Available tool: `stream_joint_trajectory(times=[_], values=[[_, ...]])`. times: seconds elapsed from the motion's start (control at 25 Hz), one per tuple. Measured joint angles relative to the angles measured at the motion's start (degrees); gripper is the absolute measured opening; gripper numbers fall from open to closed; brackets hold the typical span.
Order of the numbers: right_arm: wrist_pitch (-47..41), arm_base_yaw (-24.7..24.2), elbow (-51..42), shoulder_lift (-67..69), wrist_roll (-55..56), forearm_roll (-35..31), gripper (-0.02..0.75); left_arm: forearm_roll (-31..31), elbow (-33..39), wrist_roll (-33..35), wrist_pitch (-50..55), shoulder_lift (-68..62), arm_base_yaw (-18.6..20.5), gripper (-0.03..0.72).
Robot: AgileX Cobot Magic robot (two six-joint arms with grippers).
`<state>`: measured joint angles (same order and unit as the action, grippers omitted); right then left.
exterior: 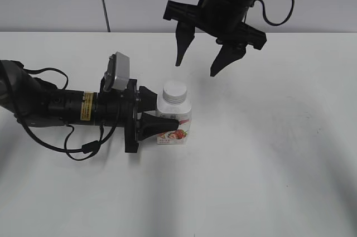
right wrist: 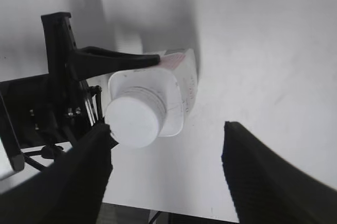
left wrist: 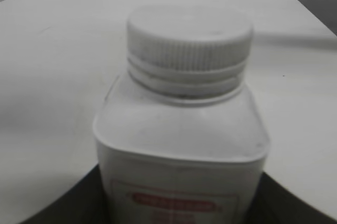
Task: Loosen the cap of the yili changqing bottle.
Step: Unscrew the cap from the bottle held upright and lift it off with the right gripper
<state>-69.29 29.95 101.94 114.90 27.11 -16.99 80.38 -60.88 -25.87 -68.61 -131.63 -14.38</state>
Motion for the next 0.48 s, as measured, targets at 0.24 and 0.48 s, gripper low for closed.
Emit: stream_joint_trajectory(times=[0.24, 0.48], values=[[-0.3, 1.5, 1.0, 2.5, 1.2, -1.5, 0.522, -0.1, 0.0, 0.0, 0.0, 0.0, 0.0, 0.358], [-0.3, 2.6, 1.0, 4.0, 1.2, -3.1, 0.522, -0.1, 0.0, 0.0, 0.0, 0.0, 0.0, 0.358]])
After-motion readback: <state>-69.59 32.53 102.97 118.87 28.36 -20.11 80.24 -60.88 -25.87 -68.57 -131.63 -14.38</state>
